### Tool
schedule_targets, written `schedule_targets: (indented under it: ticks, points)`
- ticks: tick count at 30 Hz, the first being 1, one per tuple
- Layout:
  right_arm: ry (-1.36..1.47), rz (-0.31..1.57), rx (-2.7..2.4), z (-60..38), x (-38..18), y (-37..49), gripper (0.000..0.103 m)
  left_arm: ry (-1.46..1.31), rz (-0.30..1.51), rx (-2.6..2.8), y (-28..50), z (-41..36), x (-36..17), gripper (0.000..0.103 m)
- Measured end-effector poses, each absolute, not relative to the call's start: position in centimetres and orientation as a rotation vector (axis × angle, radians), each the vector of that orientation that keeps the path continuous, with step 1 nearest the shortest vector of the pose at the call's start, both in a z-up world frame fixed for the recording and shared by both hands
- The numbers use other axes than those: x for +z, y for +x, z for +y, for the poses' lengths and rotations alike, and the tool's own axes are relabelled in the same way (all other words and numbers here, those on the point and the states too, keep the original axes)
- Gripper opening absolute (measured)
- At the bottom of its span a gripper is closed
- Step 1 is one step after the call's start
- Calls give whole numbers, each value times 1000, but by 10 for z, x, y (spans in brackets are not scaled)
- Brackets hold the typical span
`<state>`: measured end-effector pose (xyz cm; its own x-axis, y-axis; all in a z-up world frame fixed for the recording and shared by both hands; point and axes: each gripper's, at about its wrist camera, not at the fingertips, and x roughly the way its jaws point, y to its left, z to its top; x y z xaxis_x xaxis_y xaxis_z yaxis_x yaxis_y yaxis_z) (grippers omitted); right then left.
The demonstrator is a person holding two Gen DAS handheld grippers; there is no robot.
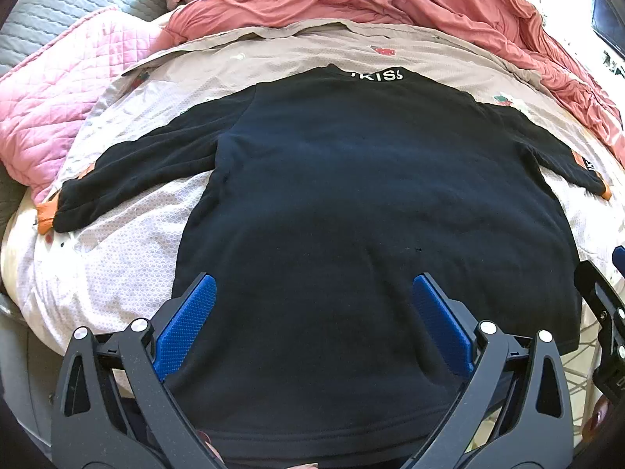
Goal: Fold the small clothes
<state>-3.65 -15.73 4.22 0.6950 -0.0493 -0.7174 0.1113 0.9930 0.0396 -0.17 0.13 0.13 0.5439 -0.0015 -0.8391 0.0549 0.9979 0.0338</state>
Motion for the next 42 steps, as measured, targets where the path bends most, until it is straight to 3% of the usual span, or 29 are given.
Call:
schedule_targets:
  ticks: [42]
  points:
    - [75,801,-79,-151,40,-35,99,58,995,-18,-2,4,2,95]
